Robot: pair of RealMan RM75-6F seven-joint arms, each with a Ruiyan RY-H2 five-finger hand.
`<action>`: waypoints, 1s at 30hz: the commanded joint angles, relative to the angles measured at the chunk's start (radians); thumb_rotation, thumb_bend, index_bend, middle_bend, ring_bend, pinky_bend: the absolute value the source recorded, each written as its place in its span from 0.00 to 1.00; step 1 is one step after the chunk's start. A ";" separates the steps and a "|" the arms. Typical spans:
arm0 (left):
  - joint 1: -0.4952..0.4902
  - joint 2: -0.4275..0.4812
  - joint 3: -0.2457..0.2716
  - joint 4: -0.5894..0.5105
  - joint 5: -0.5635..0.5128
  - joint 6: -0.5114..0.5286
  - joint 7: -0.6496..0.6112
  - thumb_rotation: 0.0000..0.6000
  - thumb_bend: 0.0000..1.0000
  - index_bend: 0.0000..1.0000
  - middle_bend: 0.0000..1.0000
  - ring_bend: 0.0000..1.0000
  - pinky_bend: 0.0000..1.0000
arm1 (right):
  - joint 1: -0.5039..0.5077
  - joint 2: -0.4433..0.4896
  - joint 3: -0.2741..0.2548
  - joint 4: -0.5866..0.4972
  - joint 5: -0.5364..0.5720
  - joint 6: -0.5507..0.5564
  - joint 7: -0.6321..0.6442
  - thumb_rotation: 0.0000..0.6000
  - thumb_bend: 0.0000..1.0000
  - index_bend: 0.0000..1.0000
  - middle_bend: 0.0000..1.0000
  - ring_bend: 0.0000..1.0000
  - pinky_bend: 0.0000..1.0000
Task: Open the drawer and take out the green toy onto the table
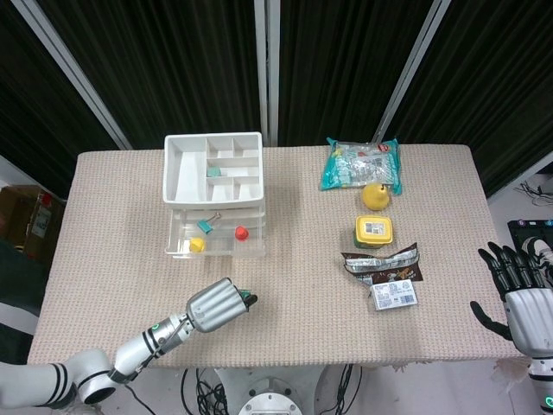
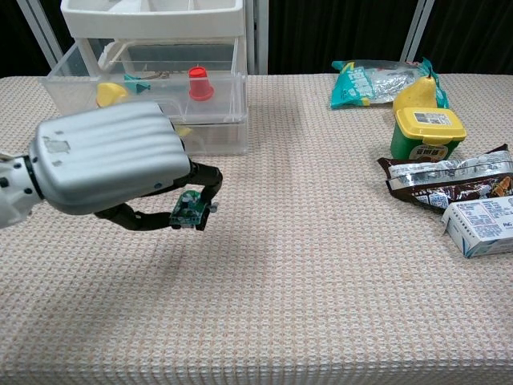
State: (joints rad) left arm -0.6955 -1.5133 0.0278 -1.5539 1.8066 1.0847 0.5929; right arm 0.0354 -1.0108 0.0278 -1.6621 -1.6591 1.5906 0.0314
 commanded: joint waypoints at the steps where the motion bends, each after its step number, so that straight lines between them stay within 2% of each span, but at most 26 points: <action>1: 0.000 -0.027 -0.007 0.022 -0.006 -0.006 0.021 1.00 0.28 0.40 0.86 0.95 1.00 | 0.000 0.000 0.000 0.000 0.000 0.000 0.000 1.00 0.21 0.00 0.04 0.00 0.00; 3: 0.001 -0.039 -0.009 0.030 0.002 0.004 0.031 1.00 0.18 0.36 0.85 0.95 1.00 | 0.000 0.000 0.000 0.000 0.001 0.000 0.000 1.00 0.21 0.00 0.04 0.00 0.00; 5: 0.002 -0.043 -0.009 0.033 0.011 0.015 0.031 1.00 0.12 0.34 0.85 0.95 1.00 | -0.001 0.000 0.000 0.001 0.002 0.001 0.001 1.00 0.21 0.00 0.04 0.00 0.00; 10: 0.018 -0.020 -0.005 0.019 0.043 0.077 0.014 1.00 0.05 0.26 0.78 0.90 1.00 | -0.002 0.001 0.001 0.004 0.007 0.003 0.006 1.00 0.21 0.00 0.04 0.00 0.00; 13: 0.055 0.020 -0.009 -0.004 0.079 0.200 -0.041 1.00 0.01 0.24 0.74 0.85 0.99 | -0.003 0.002 0.001 0.005 0.005 0.006 0.009 1.00 0.21 0.00 0.04 0.00 0.00; 16: 0.108 0.055 -0.034 -0.013 0.081 0.344 -0.107 1.00 0.00 0.25 0.71 0.81 0.97 | -0.003 0.001 0.001 0.008 0.004 0.005 0.012 1.00 0.21 0.00 0.04 0.00 0.00; 18: 0.156 0.087 -0.065 -0.012 0.043 0.443 -0.170 1.00 0.00 0.26 0.70 0.79 0.95 | 0.000 -0.001 -0.001 0.011 0.002 0.000 0.012 1.00 0.21 0.00 0.04 0.00 0.00; 21: 0.226 0.150 -0.107 -0.011 -0.054 0.534 -0.245 1.00 0.00 0.28 0.67 0.74 0.91 | 0.005 -0.006 -0.006 0.016 -0.001 -0.012 0.013 1.00 0.21 0.00 0.04 0.00 0.00; 22: 0.248 0.172 -0.114 -0.015 -0.091 0.548 -0.276 1.00 0.00 0.28 0.64 0.70 0.87 | 0.006 -0.007 -0.006 0.018 -0.001 -0.014 0.016 1.00 0.21 0.00 0.04 0.00 0.00; 24: 0.299 0.228 -0.115 -0.035 -0.192 0.544 -0.360 1.00 0.00 0.30 0.55 0.57 0.72 | 0.009 -0.007 -0.009 0.030 -0.005 -0.020 0.024 1.00 0.22 0.00 0.04 0.00 0.00; 27: 0.361 0.315 -0.103 -0.057 -0.334 0.489 -0.459 0.99 0.00 0.30 0.37 0.36 0.39 | 0.022 -0.003 -0.019 0.055 -0.016 -0.046 0.033 1.00 0.26 0.00 0.03 0.00 0.00; 28: 0.383 0.340 -0.096 -0.051 -0.377 0.469 -0.488 0.96 0.00 0.29 0.34 0.33 0.34 | 0.029 -0.001 -0.023 0.064 -0.019 -0.061 0.037 1.00 0.28 0.00 0.02 0.00 0.00; 30: 0.413 0.361 -0.082 -0.032 -0.424 0.443 -0.527 0.72 0.00 0.27 0.29 0.28 0.28 | 0.037 0.000 -0.028 0.075 -0.021 -0.079 0.048 1.00 0.28 0.00 0.01 0.00 0.00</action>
State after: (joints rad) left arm -0.3612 -1.2316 -0.0619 -1.5872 1.4887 1.5765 0.1626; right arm 0.0649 -1.0127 0.0053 -1.5967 -1.6763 1.5234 0.0709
